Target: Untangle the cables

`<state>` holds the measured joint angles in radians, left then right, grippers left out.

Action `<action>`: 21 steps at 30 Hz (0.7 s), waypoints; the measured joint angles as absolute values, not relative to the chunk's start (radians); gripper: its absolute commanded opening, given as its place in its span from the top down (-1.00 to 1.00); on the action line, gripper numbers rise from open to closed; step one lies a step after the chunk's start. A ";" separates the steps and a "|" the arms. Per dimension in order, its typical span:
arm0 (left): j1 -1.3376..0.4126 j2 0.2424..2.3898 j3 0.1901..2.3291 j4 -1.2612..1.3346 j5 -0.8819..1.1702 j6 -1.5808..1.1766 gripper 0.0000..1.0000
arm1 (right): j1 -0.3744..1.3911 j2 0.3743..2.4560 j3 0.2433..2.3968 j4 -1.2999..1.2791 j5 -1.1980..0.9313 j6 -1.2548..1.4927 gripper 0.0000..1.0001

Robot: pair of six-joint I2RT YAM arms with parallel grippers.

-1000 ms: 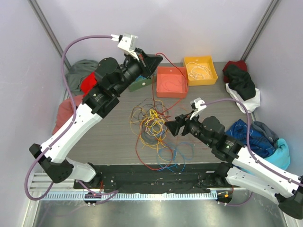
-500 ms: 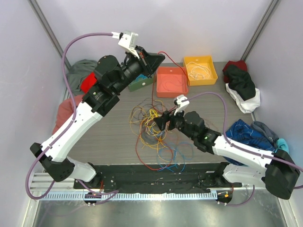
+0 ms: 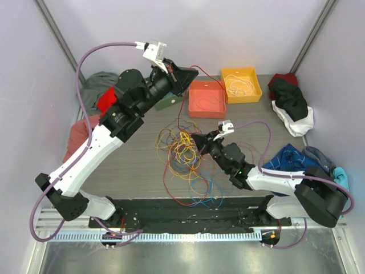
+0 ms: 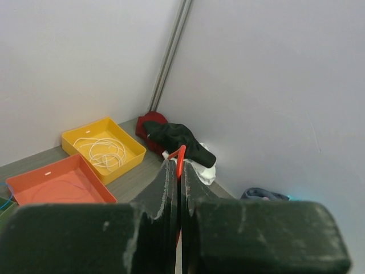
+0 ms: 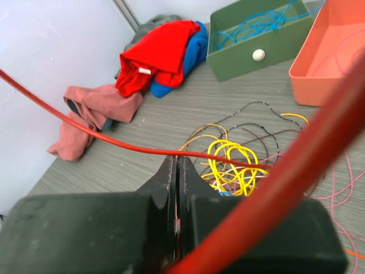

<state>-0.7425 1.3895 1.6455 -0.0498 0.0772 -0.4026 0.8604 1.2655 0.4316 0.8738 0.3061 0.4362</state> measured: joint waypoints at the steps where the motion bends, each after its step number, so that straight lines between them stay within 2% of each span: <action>1: -0.743 1.383 1.634 -0.051 0.072 -0.399 0.99 | 0.864 1.245 0.427 0.868 0.312 0.447 0.98; 6: -0.743 1.335 1.567 -0.050 0.031 -0.376 1.00 | 0.875 1.032 0.467 0.703 0.339 0.449 0.98; 10: -0.741 1.306 1.505 -0.046 -0.021 -0.359 1.00 | 0.875 0.890 0.666 0.411 0.367 0.415 0.98; 14: -0.737 1.310 1.478 -0.049 -0.035 -0.360 0.99 | 0.875 0.815 0.827 0.231 0.388 0.367 0.99; 21: -0.737 1.326 1.510 -0.050 -0.056 -0.360 0.99 | 0.875 0.736 0.903 -0.037 0.443 0.331 0.98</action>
<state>-0.7372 1.3258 1.5105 -0.0498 -0.0563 -0.3603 0.8753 0.7364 0.9031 -0.0372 0.4435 0.3313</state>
